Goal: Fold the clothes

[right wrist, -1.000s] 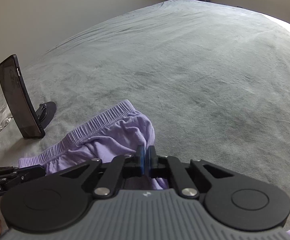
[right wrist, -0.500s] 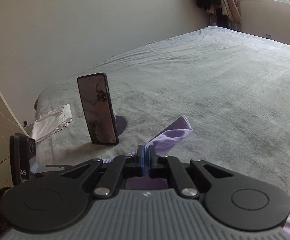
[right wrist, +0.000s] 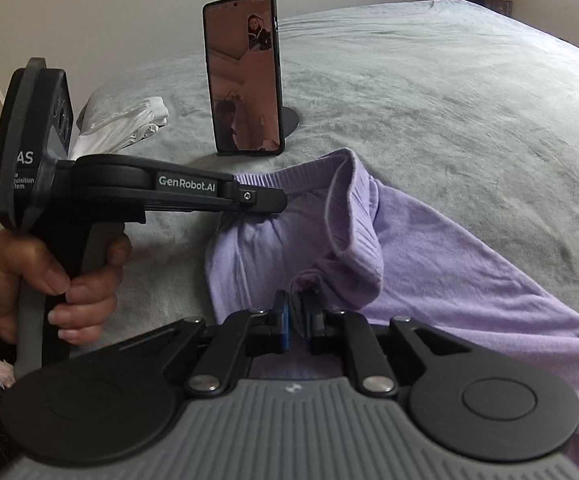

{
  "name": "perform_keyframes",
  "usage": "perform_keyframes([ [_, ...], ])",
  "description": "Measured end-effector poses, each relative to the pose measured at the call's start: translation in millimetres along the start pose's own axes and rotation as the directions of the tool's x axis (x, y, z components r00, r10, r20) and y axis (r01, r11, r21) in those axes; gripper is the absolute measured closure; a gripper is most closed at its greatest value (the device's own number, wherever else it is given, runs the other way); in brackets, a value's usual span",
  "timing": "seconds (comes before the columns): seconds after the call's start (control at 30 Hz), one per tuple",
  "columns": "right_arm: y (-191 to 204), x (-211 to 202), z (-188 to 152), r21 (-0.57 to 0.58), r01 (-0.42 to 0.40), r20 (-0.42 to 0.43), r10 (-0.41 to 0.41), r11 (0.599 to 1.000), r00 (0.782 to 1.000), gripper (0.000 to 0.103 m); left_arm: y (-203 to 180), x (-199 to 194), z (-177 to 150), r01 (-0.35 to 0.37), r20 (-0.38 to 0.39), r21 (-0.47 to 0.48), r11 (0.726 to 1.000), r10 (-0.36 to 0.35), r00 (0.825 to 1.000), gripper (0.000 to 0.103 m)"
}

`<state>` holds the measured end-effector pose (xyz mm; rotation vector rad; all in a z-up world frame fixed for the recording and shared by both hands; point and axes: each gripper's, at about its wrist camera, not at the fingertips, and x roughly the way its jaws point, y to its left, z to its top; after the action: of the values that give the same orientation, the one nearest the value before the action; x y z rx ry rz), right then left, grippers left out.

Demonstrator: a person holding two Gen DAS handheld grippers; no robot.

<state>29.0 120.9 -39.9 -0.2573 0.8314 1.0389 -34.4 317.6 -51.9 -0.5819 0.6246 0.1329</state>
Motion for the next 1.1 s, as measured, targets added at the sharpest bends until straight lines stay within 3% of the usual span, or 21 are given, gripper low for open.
perform_keyframes([
  [0.1, 5.1, -9.3, -0.1, -0.005, 0.013, 0.016, -0.013, 1.0, 1.0, 0.086, 1.9, -3.0, 0.8, 0.017, -0.011, 0.01, 1.0, -0.016, 1.0, 0.095],
  [0.2, 8.2, -24.6, -3.5, -0.005, 0.016, 0.043, -0.016, 1.0, 0.999, 0.061, 3.7, -6.1, 2.3, 0.051, -0.031, -0.001, 0.999, -0.051, 0.998, 0.086],
  [0.47, -3.3, -36.2, -5.0, 0.028, 0.132, 0.116, -0.134, 0.991, 0.984, 0.06, 2.7, -11.1, -0.1, 0.156, -0.091, -0.041, 0.987, -0.159, 0.983, 0.068],
  [0.6, -11.9, -23.4, -1.8, 0.047, 0.151, 0.127, -0.156, 0.987, 0.979, 0.06, 6.5, -2.3, -1.7, 0.266, -0.143, -0.141, 0.954, -0.286, 0.948, 0.045],
  [0.73, -5.0, -13.1, -0.8, 0.039, 0.087, 0.144, -0.092, 0.995, 0.985, 0.066, 11.2, 5.4, -4.5, 0.366, -0.149, -0.257, 0.894, -0.411, 0.899, 0.038],
  [0.83, 5.0, -9.2, 1.0, 0.011, 0.033, 0.15, -0.034, 0.999, 0.988, 0.068, 12.3, 7.0, -7.5, 0.408, -0.14, -0.305, 0.86, -0.465, 0.874, 0.033],
  [0.87, 7.9, -7.6, 1.9, 0.001, 0.019, 0.149, -0.019, 1.0, 0.989, 0.068, 11.7, 7.5, -8.8, 0.407, -0.136, -0.311, 0.859, -0.464, 0.875, 0.033],
  [1.0, 13.4, -3.2, 3.5, -0.019, -0.013, 0.134, 0.015, 1.0, 0.991, 0.068, 7.4, 7.6, -13.1, 0.355, -0.119, -0.306, 0.883, -0.405, 0.907, 0.036],
  [1.07, 15.1, -4.3, 3.1, -0.031, -0.013, 0.127, 0.017, 0.999, 0.992, 0.068, 3.5, 7.3, -14.5, 0.322, -0.108, -0.295, 0.899, -0.367, 0.924, 0.047],
  [1.1, 15.7, -5.9, 2.5, -0.04, -0.005, 0.123, 0.01, 0.999, 0.992, 0.068, 1.9, 7.4, -14.7, 0.296, -0.105, -0.289, 0.91, -0.338, 0.935, 0.06],
])
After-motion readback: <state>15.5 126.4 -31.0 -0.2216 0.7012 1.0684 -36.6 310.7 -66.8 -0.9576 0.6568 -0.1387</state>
